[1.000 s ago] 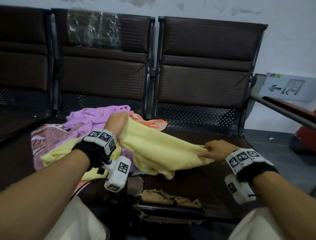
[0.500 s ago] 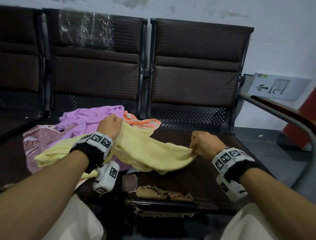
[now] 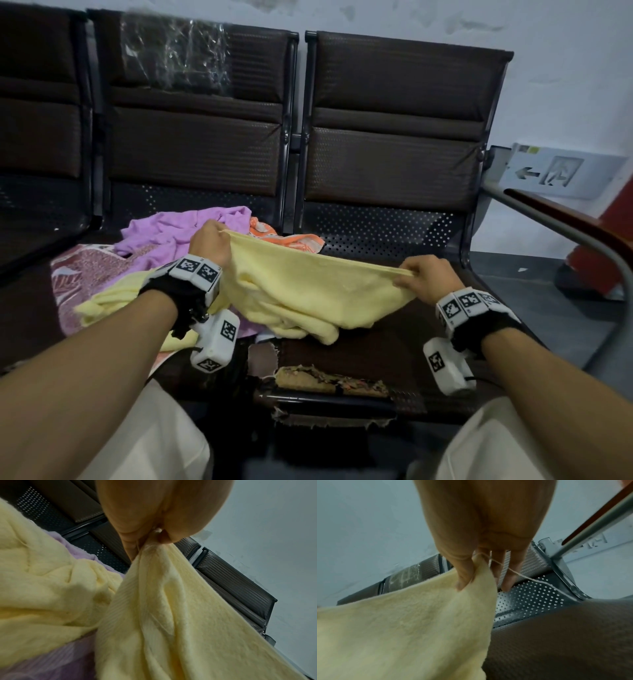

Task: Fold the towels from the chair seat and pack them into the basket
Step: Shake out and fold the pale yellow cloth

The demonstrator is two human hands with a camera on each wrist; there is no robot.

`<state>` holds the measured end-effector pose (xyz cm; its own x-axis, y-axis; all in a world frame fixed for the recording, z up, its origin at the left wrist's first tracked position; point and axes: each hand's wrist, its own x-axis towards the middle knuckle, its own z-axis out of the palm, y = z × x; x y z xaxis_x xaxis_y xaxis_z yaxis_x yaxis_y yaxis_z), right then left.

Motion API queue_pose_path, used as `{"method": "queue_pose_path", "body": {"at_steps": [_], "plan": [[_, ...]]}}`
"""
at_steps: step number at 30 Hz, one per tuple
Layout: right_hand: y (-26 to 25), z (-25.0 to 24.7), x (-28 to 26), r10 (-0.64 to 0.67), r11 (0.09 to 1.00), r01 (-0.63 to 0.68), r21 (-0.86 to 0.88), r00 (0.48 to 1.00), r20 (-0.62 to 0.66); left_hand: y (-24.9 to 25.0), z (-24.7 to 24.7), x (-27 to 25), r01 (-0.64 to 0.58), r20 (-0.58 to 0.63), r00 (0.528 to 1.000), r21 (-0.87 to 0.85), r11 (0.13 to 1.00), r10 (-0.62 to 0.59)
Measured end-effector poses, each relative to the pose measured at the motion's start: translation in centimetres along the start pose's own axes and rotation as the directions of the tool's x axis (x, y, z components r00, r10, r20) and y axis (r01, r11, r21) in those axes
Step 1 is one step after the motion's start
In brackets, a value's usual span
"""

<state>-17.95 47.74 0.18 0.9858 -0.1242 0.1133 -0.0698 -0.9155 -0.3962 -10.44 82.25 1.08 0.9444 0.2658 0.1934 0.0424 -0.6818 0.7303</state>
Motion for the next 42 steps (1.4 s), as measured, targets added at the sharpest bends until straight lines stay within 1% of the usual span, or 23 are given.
{"method": "queue_pose_path", "body": {"at_steps": [2, 4, 7, 8, 10, 11, 13, 15, 17, 19, 21, 23, 25, 27, 28, 29, 32, 35, 37, 39, 42], "plan": [[0.0, 0.0, 0.1, 0.049, 0.996, -0.041, 0.081, 0.994, -0.100, 0.1, 0.1, -0.3, -0.024, -0.013, 1.000, -0.007, 1.000, 0.024], [-0.2, -0.2, 0.1, 0.138, 0.972, -0.102, 0.210, 0.977, -0.162, 0.4, 0.0, -0.8, -0.041, -0.006, 0.999, -0.045, 0.998, 0.041], [-1.0, -1.2, 0.2, 0.277, 0.892, -0.154, 0.425, 0.929, -0.244, 2.0, -0.5, -1.7, -0.022, 0.000, 1.000, -0.212, 0.977, 0.022], [-1.4, -1.7, 0.2, 0.307, 0.865, -0.143, 0.481, 0.909, -0.283, 2.5, -0.8, -1.9, -0.016, -0.013, 1.000, -0.289, 0.957, 0.012], [-2.1, -2.9, 0.1, 0.367, 0.813, -0.095, 0.575, 0.850, -0.379, 3.6, -1.3, -2.2, -0.008, -0.027, 1.000, -0.435, 0.900, -0.004], [-2.4, -3.7, 0.1, 0.389, 0.787, -0.062, 0.614, 0.821, -0.417, 4.1, -1.5, -2.5, 0.012, -0.022, 0.999, -0.497, 0.868, -0.026], [-3.0, -5.1, 0.1, 0.419, 0.745, -0.007, 0.667, 0.783, -0.459, 4.7, -1.9, -3.1, 0.053, 0.008, 0.998, -0.576, 0.816, -0.059], [-3.7, -6.4, -0.4, 0.445, 0.724, 0.006, 0.690, 0.760, -0.473, 5.4, -2.4, -4.0, 0.048, 0.033, 0.999, -0.598, 0.800, -0.036], [-4.3, -7.3, -1.1, 0.458, 0.724, 0.000, 0.690, 0.748, -0.480, 6.2, -3.3, -4.7, 0.027, 0.029, 1.000, -0.611, 0.791, -0.012], [-4.8, -8.3, -1.9, 0.458, 0.722, 0.013, 0.692, 0.741, -0.491, 7.2, -4.9, -5.0, 0.014, 0.007, 1.000, -0.626, 0.780, -0.012], [-5.3, -9.9, -2.6, 0.445, 0.728, 0.051, 0.683, 0.724, -0.528, 8.3, -6.8, -4.7, -0.017, -0.042, 0.999, -0.624, 0.781, -0.012], [-5.9, -12.2, -2.9, 0.394, 0.756, 0.113, 0.645, 0.709, -0.585, 9.5, -8.9, -4.0, -0.081, -0.107, 0.994, -0.596, 0.799, 0.021], [-6.7, -14.6, -2.9, 0.310, 0.798, 0.188, 0.573, 0.688, -0.657, 10.6, -10.7, -3.3, -0.168, -0.173, 0.981, -0.554, 0.815, 0.085], [-7.4, -16.3, -2.7, 0.280, 0.810, 0.225, 0.541, 0.663, -0.694, 11.3, -11.7, -2.8, -0.234, -0.213, 0.967, -0.521, 0.821, 0.141], [-7.5, -16.6, -2.6, 0.294, 0.805, 0.216, 0.552, 0.663, -0.688, 11.3, -11.7, -2.6, -0.248, -0.218, 0.963, -0.497, 0.832, 0.157], [-7.5, -16.4, -2.5, 0.323, 0.795, 0.186, 0.578, 0.677, -0.662, 11.0, -11.5, -2.6, -0.245, -0.209, 0.964, -0.472, 0.847, 0.163], [-6.6, -14.2, -2.0, 0.436, 0.745, 0.033, 0.667, 0.733, -0.523, 9.5, -9.4, -2.7, -0.188, -0.149, 0.980, -0.455, 0.871, 0.134], [-5.6, -11.9, -0.9, 0.500, 0.699, -0.052, 0.714, 0.750, -0.434, 8.4, -7.0, -2.3, -0.116, -0.085, 0.993, -0.519, 0.847, 0.084], [-4.9, -10.6, 0.1, 0.543, 0.650, -0.100, 0.753, 0.754, -0.369, 8.1, -5.6, -1.8, -0.091, -0.036, 0.996, -0.551, 0.830, 0.086], [-4.3, -9.3, 1.2, 0.552, 0.562, -0.104, 0.820, 0.786, -0.279, 8.0, -4.1, -1.4, -0.081, 0.016, 0.994, -0.571, 0.817, 0.110], [-3.5, -6.9, 2.4, 0.548, 0.396, -0.134, 0.908, 0.828, -0.117, 7.8, -1.8, -1.0, -0.038, 0.097, 0.989, -0.579, 0.814, 0.115]]}}
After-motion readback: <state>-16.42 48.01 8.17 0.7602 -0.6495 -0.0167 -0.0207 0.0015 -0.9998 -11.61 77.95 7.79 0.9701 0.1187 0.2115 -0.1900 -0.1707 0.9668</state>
